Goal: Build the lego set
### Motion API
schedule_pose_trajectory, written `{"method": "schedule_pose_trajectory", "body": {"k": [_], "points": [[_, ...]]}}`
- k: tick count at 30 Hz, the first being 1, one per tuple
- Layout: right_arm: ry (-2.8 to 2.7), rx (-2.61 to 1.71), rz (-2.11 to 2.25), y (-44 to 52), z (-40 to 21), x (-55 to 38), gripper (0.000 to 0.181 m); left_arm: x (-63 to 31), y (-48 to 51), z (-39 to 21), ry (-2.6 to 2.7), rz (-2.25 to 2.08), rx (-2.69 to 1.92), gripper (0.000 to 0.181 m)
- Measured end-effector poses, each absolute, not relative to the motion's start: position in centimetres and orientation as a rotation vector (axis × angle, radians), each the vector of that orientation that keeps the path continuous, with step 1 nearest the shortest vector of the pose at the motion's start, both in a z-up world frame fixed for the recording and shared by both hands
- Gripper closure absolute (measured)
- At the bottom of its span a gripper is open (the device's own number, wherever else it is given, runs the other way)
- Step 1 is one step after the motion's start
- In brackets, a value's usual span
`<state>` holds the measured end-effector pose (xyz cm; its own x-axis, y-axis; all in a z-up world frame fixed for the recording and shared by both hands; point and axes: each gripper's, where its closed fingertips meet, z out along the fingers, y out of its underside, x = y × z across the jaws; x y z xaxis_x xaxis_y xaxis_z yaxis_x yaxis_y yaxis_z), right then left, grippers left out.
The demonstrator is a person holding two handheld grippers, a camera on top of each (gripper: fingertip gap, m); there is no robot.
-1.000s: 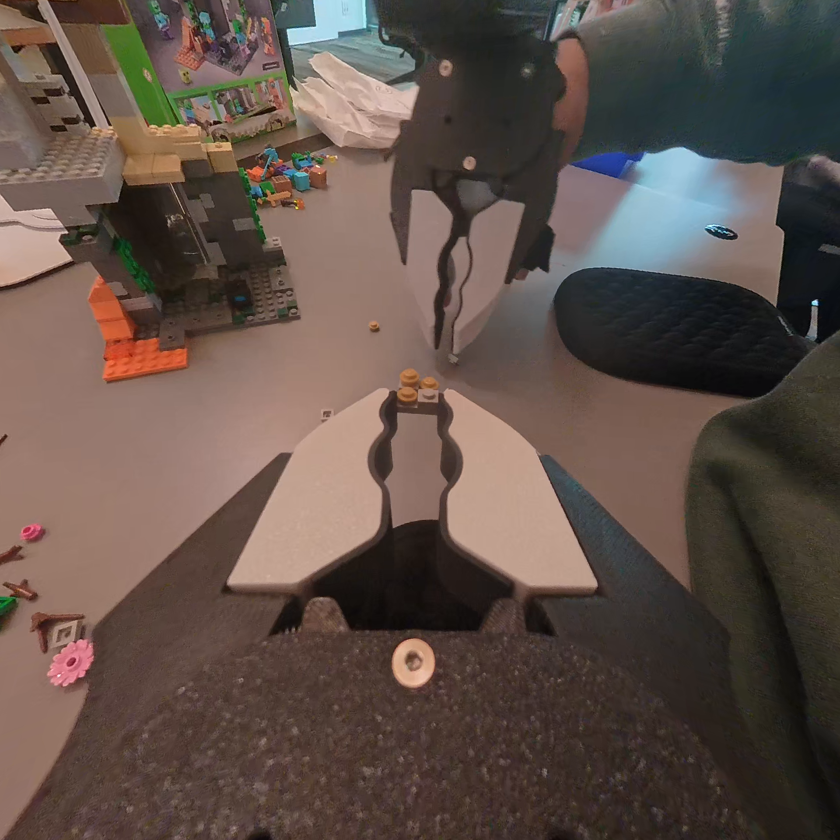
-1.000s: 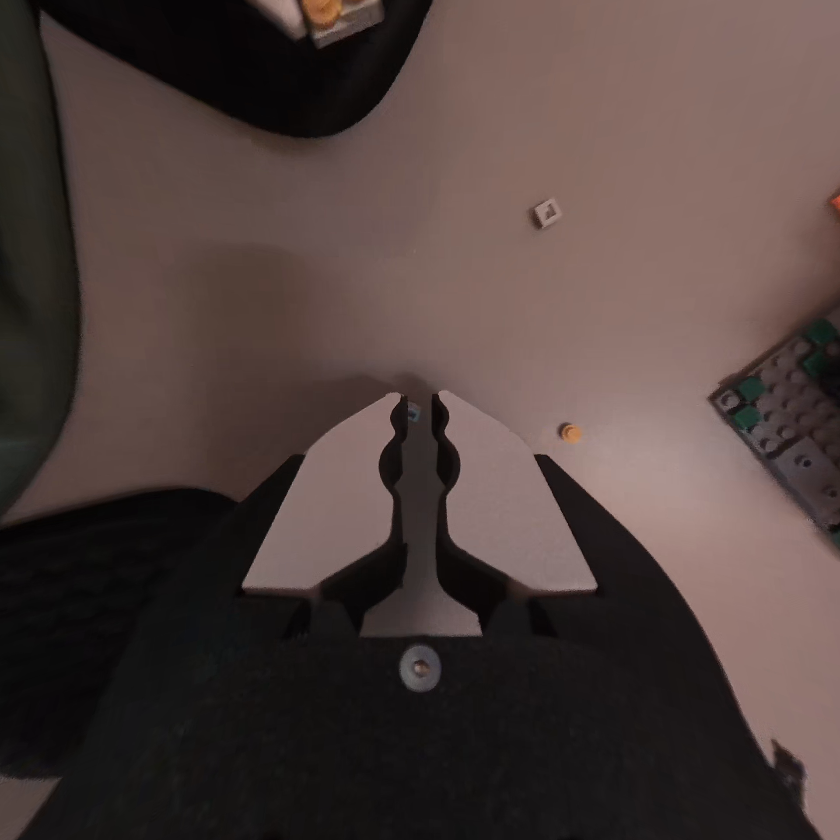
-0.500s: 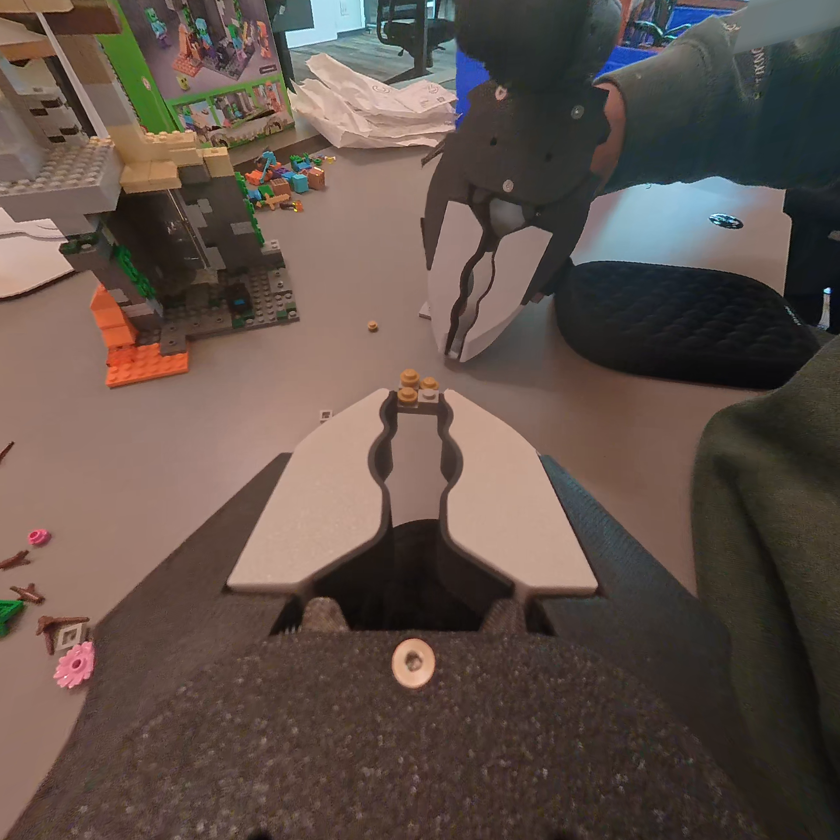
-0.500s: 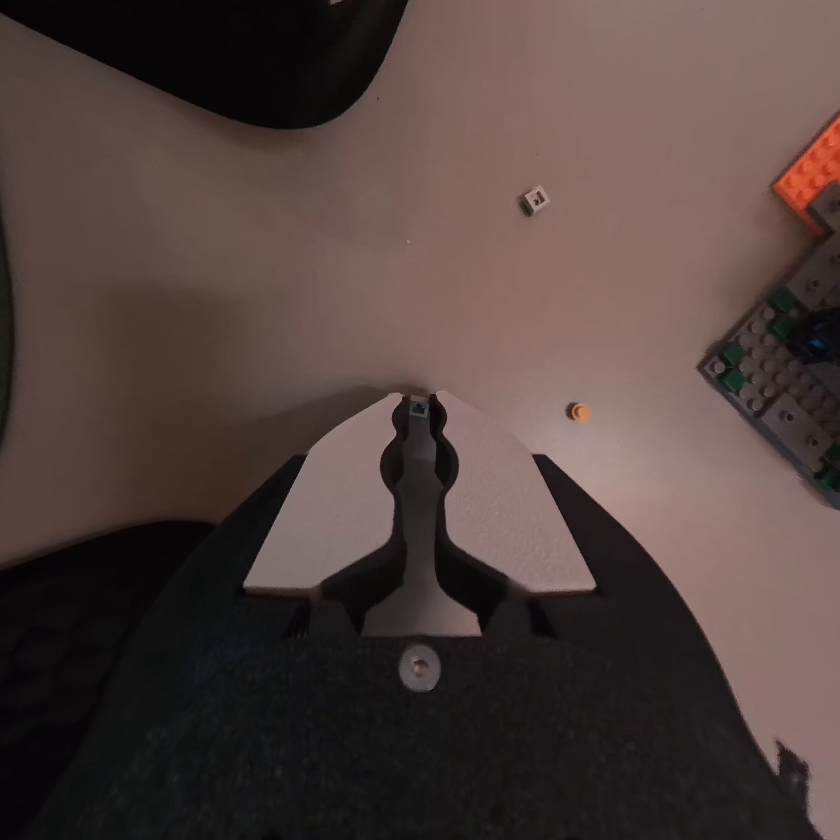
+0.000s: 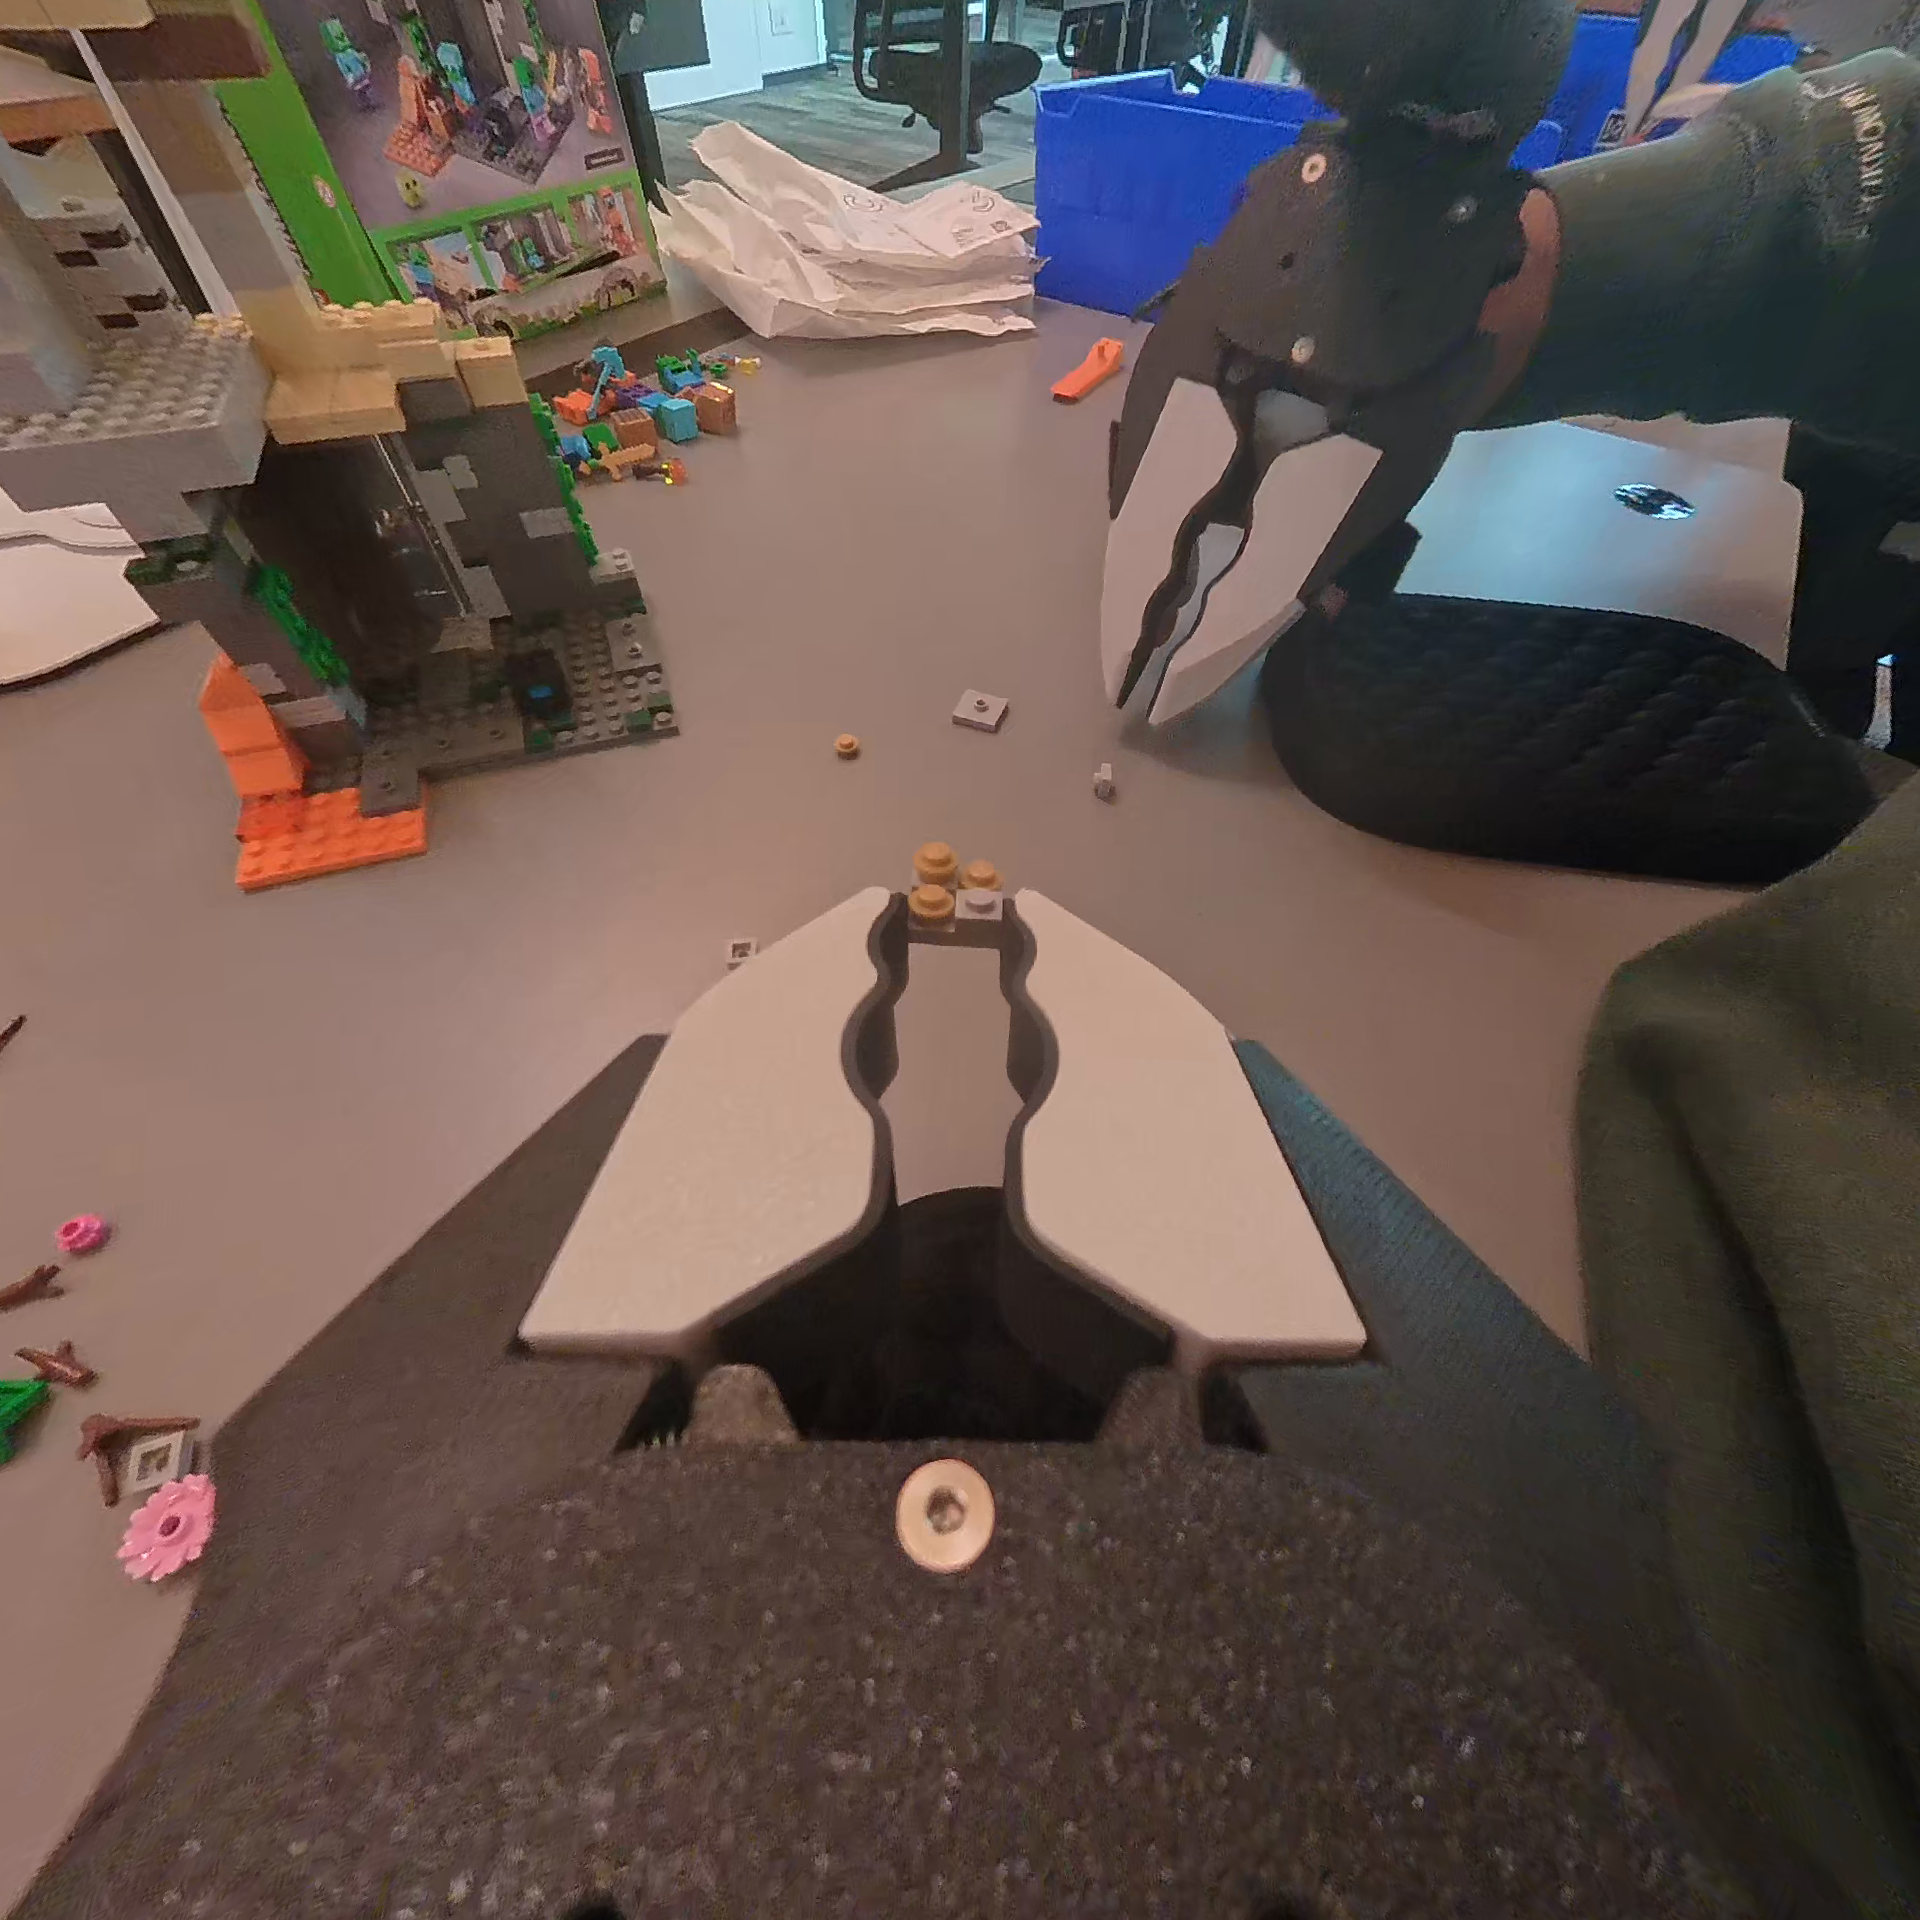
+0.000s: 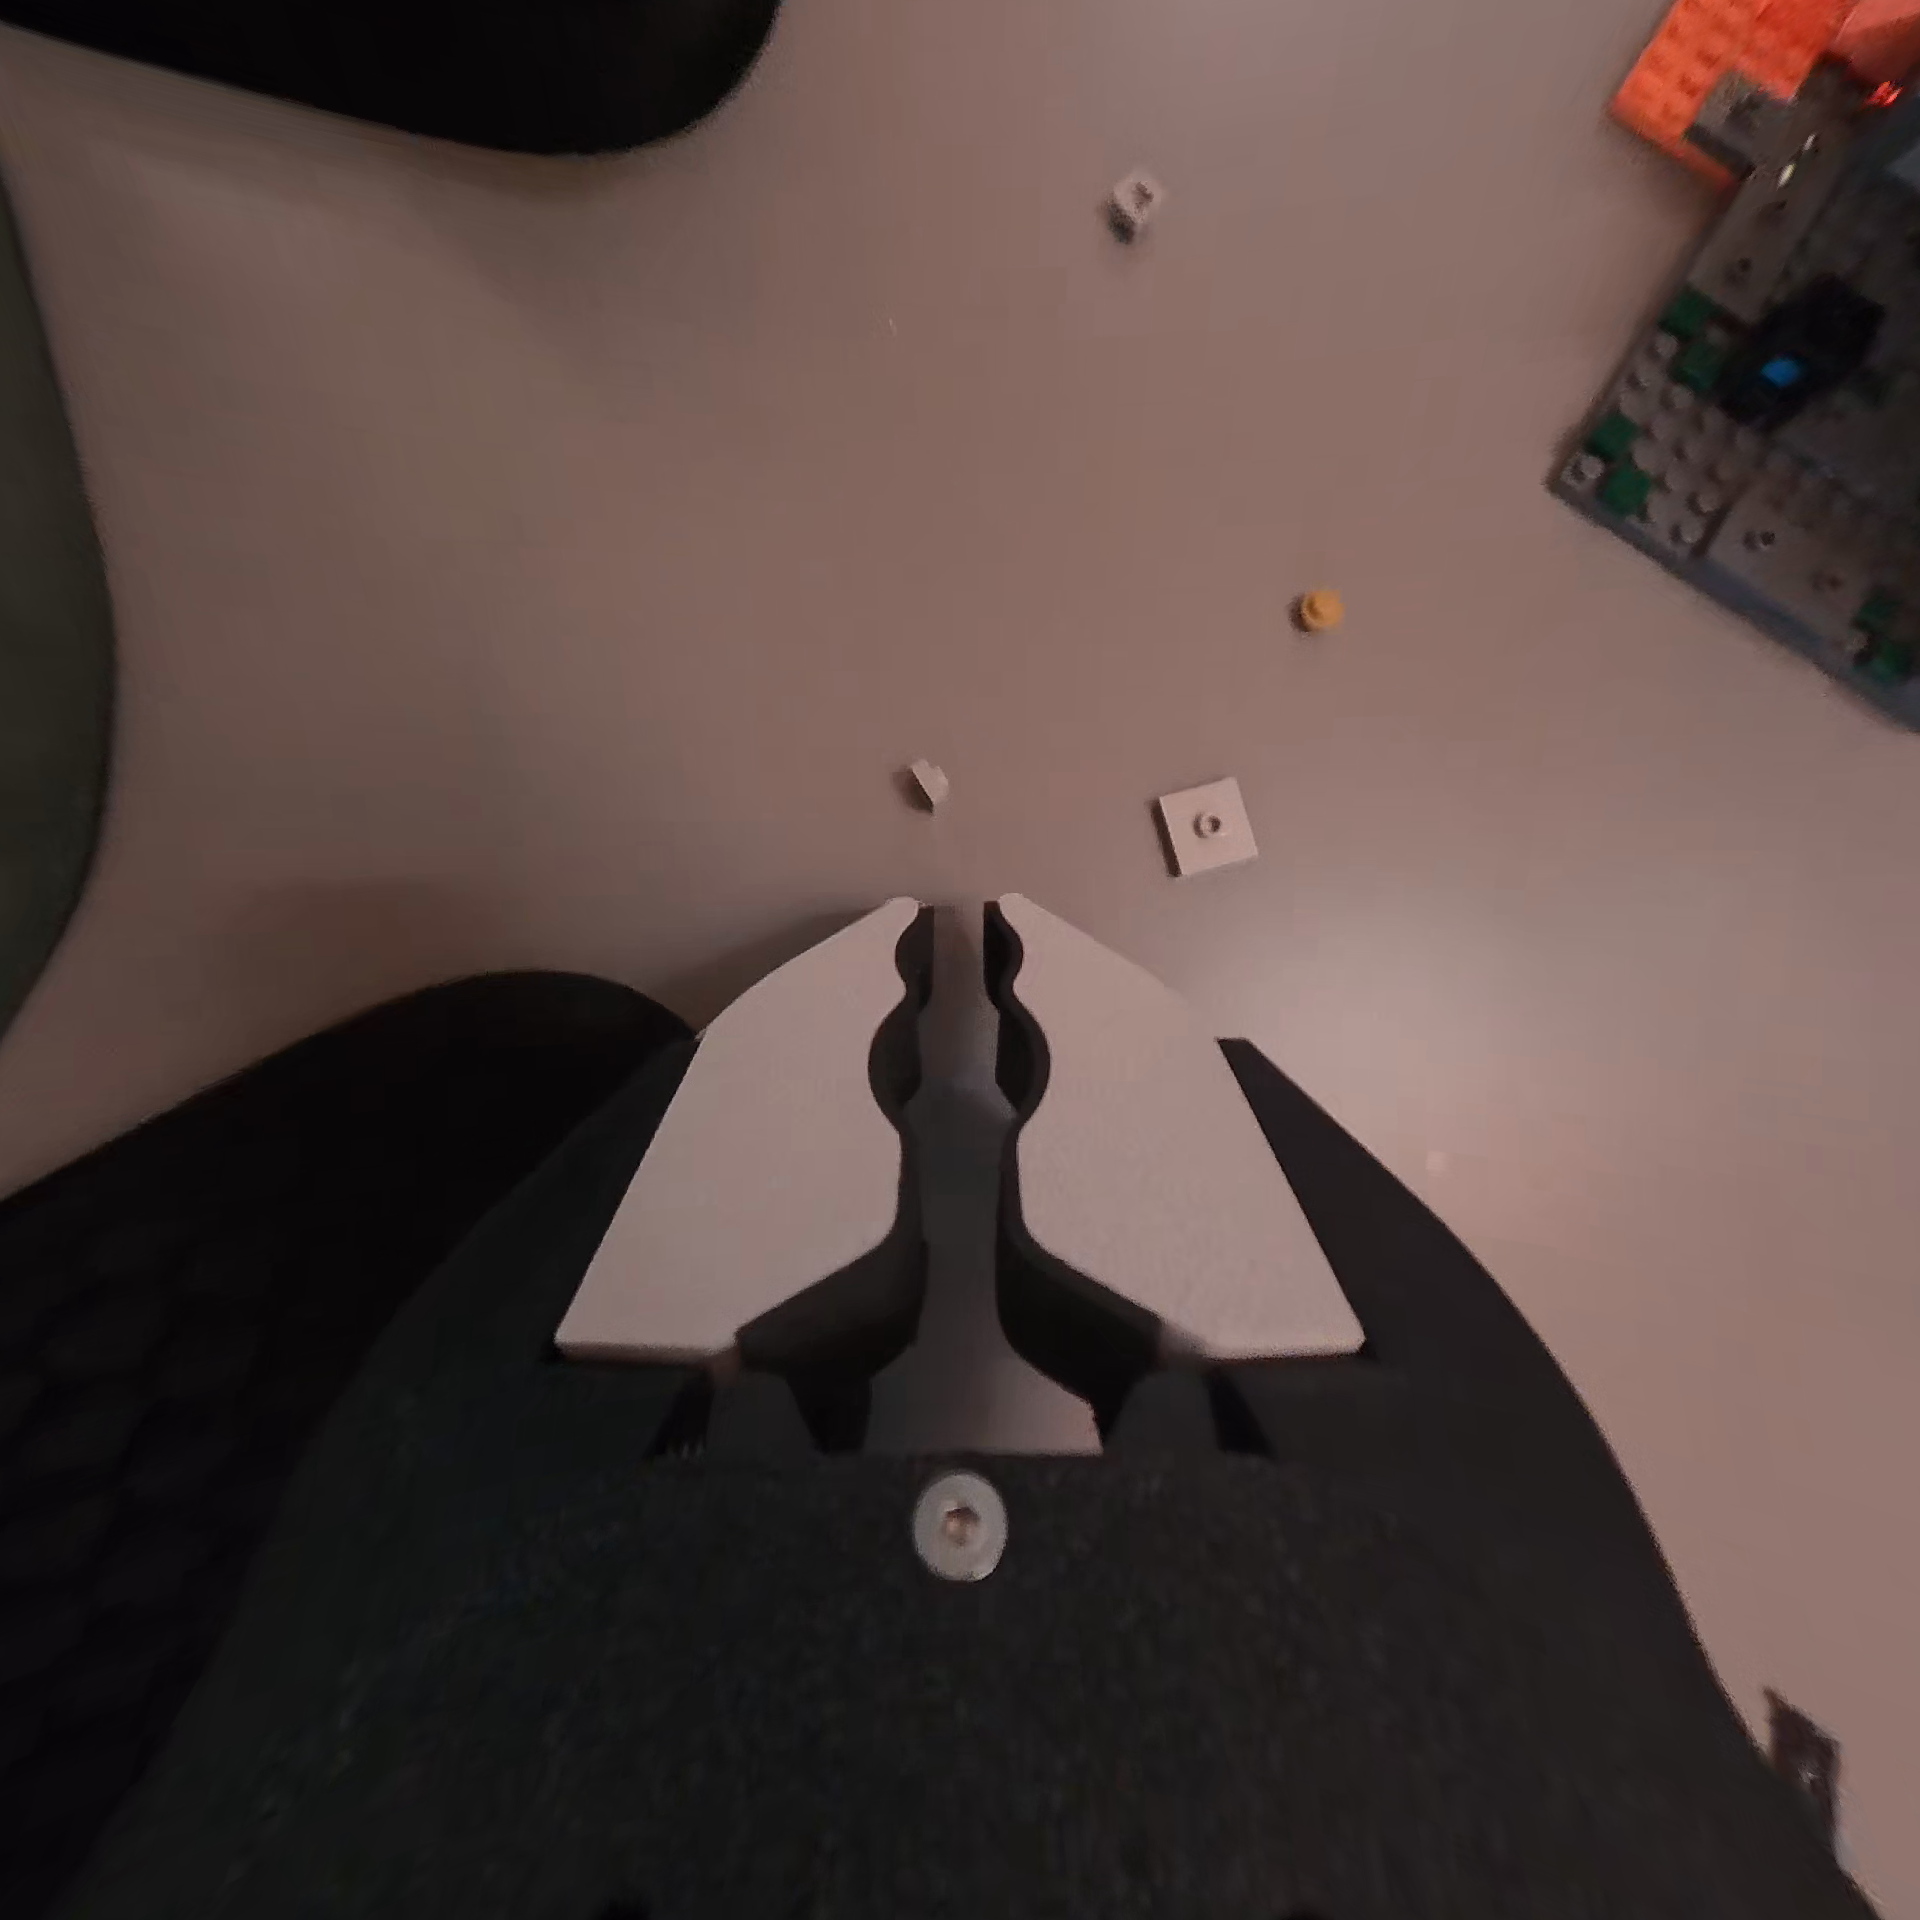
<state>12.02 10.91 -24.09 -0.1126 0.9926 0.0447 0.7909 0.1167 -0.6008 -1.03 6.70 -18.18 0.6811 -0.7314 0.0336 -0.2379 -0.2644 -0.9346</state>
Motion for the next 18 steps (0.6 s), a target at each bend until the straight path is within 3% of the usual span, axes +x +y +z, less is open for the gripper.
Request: {"method": "schedule_pose_trajectory", "body": {"k": [6,18], "points": [[-1.943,-1.702,0.588,11.1,-23.7,9.6,0.181,-1.0,6.6,-18.1,0.773,-0.564,-1.816,0.165],[-2.015,-1.687,0.629,9.7,-24.3,9.8,0.18,-1.0,6.6,-18.1,0.772,-0.576,-1.813,0.165]]}}
